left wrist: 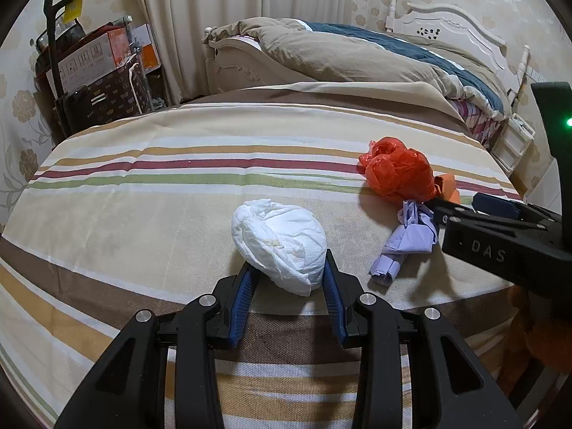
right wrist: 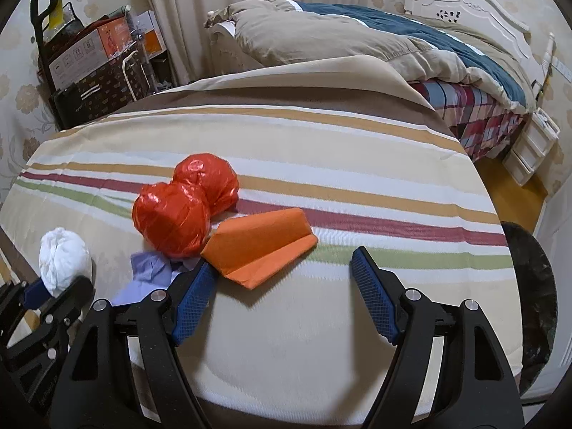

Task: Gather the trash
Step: 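Grasp the orange paper sheet with the right tool while the left tool holds the tissue ball, then carry the orange paper and white tissue ball over the bin and release both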

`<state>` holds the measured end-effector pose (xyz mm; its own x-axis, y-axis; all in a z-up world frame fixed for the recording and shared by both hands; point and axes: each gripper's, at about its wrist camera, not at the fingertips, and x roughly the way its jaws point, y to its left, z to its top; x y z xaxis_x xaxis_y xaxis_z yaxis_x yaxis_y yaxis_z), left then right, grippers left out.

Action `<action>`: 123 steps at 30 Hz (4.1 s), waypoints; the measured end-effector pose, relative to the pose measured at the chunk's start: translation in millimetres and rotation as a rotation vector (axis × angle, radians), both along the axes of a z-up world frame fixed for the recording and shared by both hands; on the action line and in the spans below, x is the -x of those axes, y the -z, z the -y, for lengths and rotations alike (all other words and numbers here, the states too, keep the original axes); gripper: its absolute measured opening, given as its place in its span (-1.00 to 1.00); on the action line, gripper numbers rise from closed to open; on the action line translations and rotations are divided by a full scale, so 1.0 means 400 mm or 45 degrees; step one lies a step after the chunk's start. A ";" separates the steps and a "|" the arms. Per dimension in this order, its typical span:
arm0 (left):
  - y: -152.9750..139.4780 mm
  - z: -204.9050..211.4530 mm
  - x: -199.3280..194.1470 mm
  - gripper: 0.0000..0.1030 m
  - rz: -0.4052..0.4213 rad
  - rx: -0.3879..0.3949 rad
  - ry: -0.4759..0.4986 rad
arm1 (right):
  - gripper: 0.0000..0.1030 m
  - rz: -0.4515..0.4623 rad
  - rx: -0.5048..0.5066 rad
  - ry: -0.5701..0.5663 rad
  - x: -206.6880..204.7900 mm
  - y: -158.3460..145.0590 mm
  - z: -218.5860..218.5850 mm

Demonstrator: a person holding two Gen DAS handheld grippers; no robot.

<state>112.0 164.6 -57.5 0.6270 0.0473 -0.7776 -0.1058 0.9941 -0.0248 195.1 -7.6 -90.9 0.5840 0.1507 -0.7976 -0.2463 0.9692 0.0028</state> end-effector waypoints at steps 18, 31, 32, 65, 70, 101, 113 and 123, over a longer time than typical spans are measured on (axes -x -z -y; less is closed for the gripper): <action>0.000 -0.001 0.001 -0.27 0.000 -0.001 0.000 | -0.36 0.020 -0.003 0.008 0.018 -0.009 0.039; -0.002 -0.001 -0.004 -0.27 0.000 0.021 0.008 | 0.18 0.008 -0.046 0.055 0.057 -0.007 0.093; -0.002 -0.002 -0.005 -0.27 0.000 0.026 0.007 | 0.19 0.010 -0.043 0.057 0.059 -0.007 0.092; -0.003 -0.004 -0.013 -0.27 0.004 0.037 0.009 | -0.36 0.036 0.001 0.112 0.065 -0.006 0.115; -0.004 -0.007 -0.012 -0.28 0.005 0.041 0.004 | -0.38 0.034 -0.020 0.110 0.089 -0.009 0.137; -0.105 0.315 0.022 -0.29 0.127 0.087 0.357 | -0.38 0.133 -0.088 0.371 0.208 -0.072 0.475; -0.095 0.592 -0.043 -0.29 0.138 0.054 0.577 | -0.38 0.159 -0.073 0.502 0.179 -0.078 0.660; -0.079 0.730 -0.092 -0.29 0.126 0.035 0.641 | -0.37 0.139 -0.081 0.560 0.146 -0.053 0.755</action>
